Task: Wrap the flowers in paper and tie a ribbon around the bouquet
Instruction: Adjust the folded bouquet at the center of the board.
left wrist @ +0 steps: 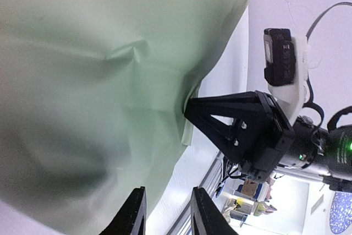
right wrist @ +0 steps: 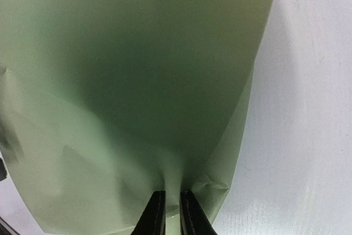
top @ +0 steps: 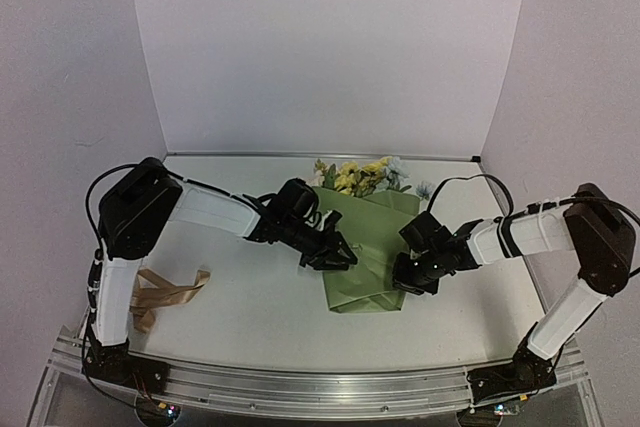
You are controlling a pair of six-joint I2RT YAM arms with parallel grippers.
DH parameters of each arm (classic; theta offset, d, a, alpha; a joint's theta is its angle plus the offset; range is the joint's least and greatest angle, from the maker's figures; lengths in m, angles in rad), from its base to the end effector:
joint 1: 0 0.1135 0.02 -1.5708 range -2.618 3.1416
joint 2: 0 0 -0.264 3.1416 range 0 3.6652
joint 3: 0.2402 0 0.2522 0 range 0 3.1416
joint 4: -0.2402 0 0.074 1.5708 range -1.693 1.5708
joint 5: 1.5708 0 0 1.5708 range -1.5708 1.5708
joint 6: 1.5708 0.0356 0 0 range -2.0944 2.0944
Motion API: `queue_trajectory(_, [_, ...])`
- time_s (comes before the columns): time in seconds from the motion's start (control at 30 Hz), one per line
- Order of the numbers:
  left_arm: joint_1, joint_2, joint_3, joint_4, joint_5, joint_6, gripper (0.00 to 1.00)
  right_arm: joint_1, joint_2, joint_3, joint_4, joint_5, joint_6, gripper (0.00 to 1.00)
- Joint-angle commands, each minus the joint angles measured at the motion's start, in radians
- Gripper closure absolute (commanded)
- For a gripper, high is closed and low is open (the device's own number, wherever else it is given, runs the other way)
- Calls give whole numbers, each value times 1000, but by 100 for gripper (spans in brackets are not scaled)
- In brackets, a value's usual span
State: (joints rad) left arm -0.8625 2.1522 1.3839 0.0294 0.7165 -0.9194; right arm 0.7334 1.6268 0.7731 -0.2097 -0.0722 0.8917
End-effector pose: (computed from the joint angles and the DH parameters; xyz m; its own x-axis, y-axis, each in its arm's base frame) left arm 0.2798 -0.3626 0.1391 -0.9722 0.2132 -0.0964 0.1903 0.4806 -0.8560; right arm 0.2168 0.1988 0.1362 -0.9476 0.1909 -0.2561 0.0696 0.9059 0.4177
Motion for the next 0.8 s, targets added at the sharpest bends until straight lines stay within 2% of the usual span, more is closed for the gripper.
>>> queue_trajectory(0.0, [20, -107, -92, 11, 47, 64, 72, -1, 4, 10, 6, 29, -1, 88])
queue_trajectory(0.13, [17, -67, -102, 12, 60, 60, 77, 8, -18, 43, -31, 45, -13, 88])
queue_trajectory(0.33, [12, -12, -98, 10, 58, 41, 82, 59, -45, 130, -99, 72, -47, 80])
queue_trajectory(0.43, [6, 5, -95, 2, 56, 40, 82, 84, -41, 154, -112, 72, -54, 76])
queue_trajectory(0.77, [-2, 11, -103, 6, 60, 35, 82, 149, 55, 143, -115, 72, -39, 74])
